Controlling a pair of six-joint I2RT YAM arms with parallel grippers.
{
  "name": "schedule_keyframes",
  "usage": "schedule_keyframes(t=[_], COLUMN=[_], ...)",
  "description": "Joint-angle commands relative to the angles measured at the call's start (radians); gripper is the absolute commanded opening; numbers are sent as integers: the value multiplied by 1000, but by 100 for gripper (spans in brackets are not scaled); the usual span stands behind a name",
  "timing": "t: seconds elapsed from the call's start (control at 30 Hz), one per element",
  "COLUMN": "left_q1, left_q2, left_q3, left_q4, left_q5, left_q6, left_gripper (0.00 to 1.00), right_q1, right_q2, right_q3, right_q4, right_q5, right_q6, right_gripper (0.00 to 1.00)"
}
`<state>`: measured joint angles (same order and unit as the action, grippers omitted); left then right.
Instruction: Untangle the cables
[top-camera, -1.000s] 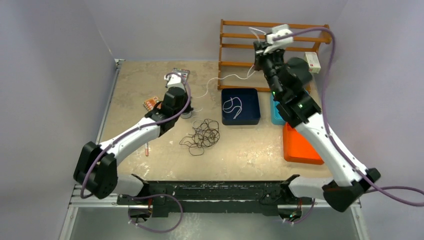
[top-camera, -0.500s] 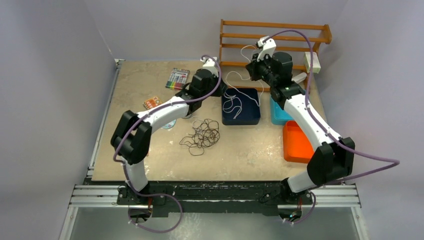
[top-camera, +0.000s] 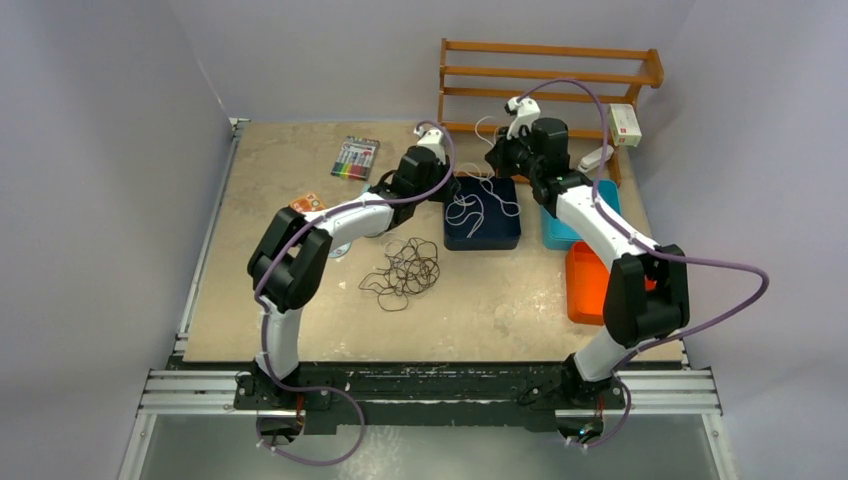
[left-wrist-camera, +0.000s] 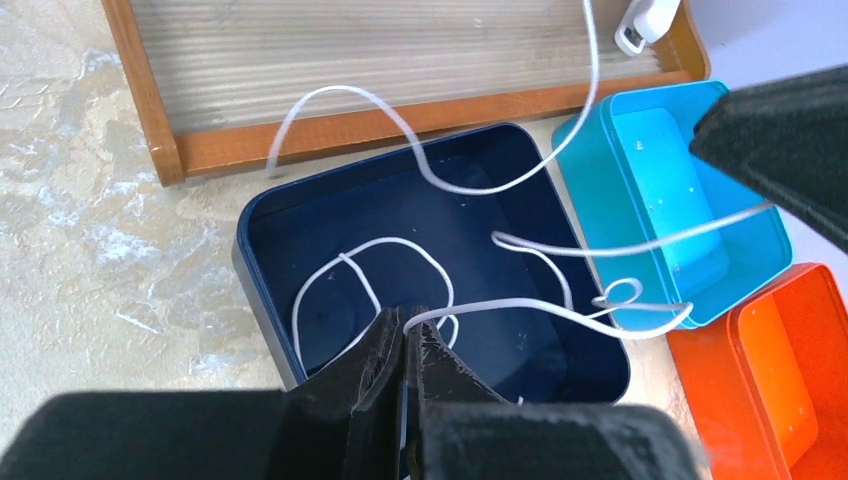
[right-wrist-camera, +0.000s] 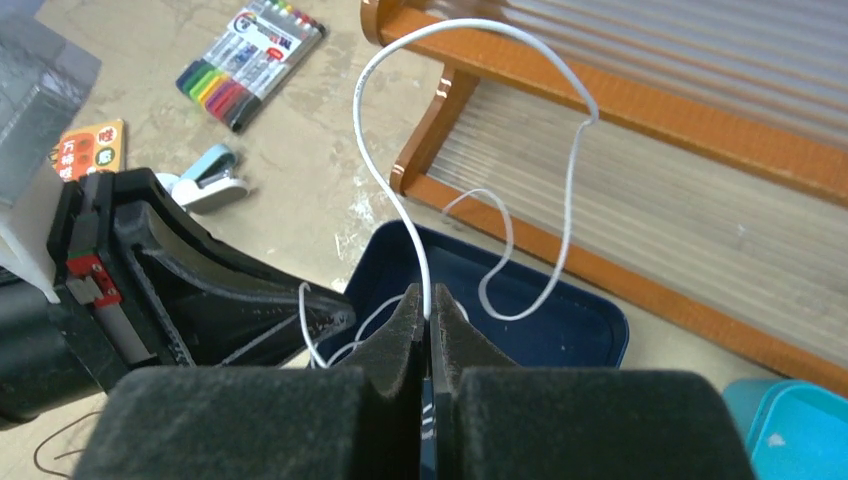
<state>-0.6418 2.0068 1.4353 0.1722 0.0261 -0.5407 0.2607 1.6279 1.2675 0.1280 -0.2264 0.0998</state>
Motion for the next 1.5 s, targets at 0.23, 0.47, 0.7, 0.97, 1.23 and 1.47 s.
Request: schedule_keyframes(t=[0.23, 0.47, 0.7, 0.97, 1.23, 1.47], left_q1=[0, -1, -1, -1, -1, -2], left_q2=[-51, -77, -82, -83, -89, -54], left_q3=[24, -13, -16, -18, -40, -10], left_q4=[-17, 0, -3, -11, -19, -36], left_q5=[-116, -136, -144, -149, -175, -134], left_q6=[19, 25, 30, 42, 42, 45], left_gripper=[0, 0, 0, 0, 0, 0], right_q1=[-20, -23, -22, -22, -22, -22], right_q2=[-126, -268, -314, -304, -219, -157], right_q3=[-84, -183, -138, -112, -120, -117], right_q4=[20, 211, 118, -27, 17, -40], right_q5=[140, -34, -63, -53, -122, 15], right_q6=[30, 25, 26, 10, 24, 16], right_gripper=[0, 0, 0, 0, 0, 0])
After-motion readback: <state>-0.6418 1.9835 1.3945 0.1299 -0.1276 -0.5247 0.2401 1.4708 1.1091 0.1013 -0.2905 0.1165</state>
